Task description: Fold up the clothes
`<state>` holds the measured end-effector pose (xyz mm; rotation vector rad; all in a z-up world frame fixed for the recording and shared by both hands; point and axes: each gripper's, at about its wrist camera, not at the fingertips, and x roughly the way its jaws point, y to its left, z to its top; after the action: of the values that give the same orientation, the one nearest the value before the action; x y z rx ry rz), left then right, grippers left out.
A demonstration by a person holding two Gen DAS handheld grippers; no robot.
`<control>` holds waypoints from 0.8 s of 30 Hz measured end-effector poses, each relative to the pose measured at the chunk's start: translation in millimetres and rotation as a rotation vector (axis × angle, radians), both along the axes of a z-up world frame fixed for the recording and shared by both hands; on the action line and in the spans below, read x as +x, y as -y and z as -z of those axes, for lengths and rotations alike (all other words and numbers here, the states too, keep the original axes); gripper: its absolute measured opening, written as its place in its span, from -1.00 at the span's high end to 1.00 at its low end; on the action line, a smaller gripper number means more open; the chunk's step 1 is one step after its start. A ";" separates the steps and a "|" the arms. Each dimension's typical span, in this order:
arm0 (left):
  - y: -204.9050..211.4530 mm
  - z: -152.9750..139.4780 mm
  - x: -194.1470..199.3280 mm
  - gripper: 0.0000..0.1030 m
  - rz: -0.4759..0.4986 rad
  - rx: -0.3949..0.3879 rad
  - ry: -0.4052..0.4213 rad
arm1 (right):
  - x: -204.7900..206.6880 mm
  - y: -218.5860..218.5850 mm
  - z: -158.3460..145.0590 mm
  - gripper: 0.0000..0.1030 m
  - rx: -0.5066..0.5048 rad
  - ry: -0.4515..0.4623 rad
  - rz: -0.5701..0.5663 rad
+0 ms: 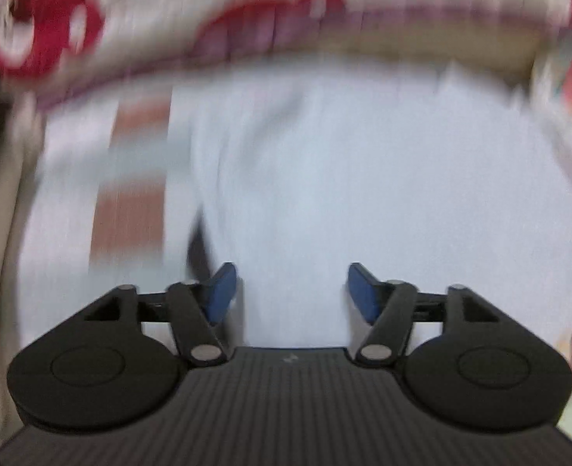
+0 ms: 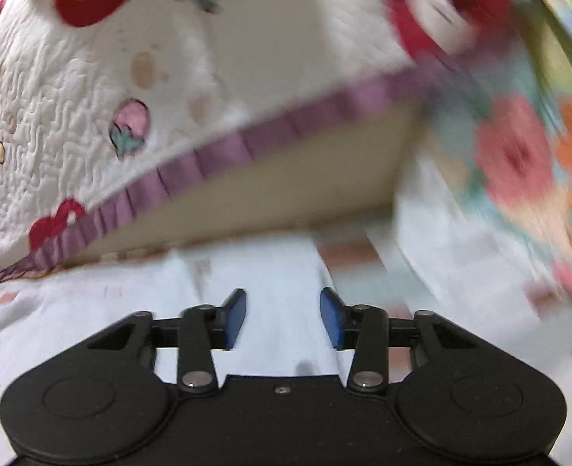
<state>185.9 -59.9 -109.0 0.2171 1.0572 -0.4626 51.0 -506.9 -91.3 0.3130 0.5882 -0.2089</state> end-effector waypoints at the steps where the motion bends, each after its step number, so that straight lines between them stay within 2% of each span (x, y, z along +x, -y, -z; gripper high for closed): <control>1: -0.3 2.6 -10.9 -0.24 0.022 0.014 0.007 | -15.8 6.8 5.3 0.92 0.053 -0.028 -0.019; 3: -0.8 7.3 -32.8 -0.24 0.067 0.039 0.027 | -33.4 11.6 13.3 0.88 0.095 -0.044 -0.018; 5: -7.3 13.5 -47.6 -0.25 0.072 0.026 -0.024 | -46.5 13.6 20.4 0.84 0.116 -0.047 -0.003; 7: -22.4 18.7 -60.6 -0.25 0.042 -0.020 -0.080 | -59.6 15.5 27.6 0.83 0.137 -0.051 0.012; 10: -50.2 15.1 -71.0 -0.23 -0.009 -0.115 -0.116 | -79.2 18.5 38.4 0.73 0.168 -0.056 0.034; 11: -59.1 13.6 -73.6 0.08 -0.022 -0.142 -0.121 | -85.7 19.4 42.0 0.56 0.178 -0.058 0.041; 12: -66.0 12.3 -74.2 0.83 -0.021 -0.169 -0.125 | -92.2 20.4 45.5 0.26 0.188 -0.059 0.049; 14: -78.1 8.9 -74.6 0.84 -0.032 -0.224 -0.129 | -105.3 22.4 52.7 -0.13 0.209 -0.063 0.064; 17: -87.5 4.8 -74.0 0.84 -0.064 -0.267 -0.134 | -124.9 25.3 63.5 -0.13 0.240 -0.068 0.086; 19: -87.3 5.1 -75.4 0.81 -0.072 -0.265 -0.141 | -134.6 26.5 68.7 0.15 0.255 -0.067 0.089; 20: -86.7 6.4 -75.1 0.80 -0.065 -0.280 -0.151 | -134.4 26.1 68.5 0.56 0.255 -0.061 0.073; 21: -86.1 7.7 -74.9 0.77 -0.057 -0.295 -0.161 | -134.3 25.6 68.3 0.72 0.255 -0.054 0.057; 24: -84.3 11.7 -74.1 0.63 -0.034 -0.340 -0.193 | -133.8 24.3 67.7 0.72 0.254 -0.034 0.008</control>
<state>111.9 24.4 -120.8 -0.1500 1.1493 -0.6331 -82.8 -531.1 -159.0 0.5587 0.6483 -0.1477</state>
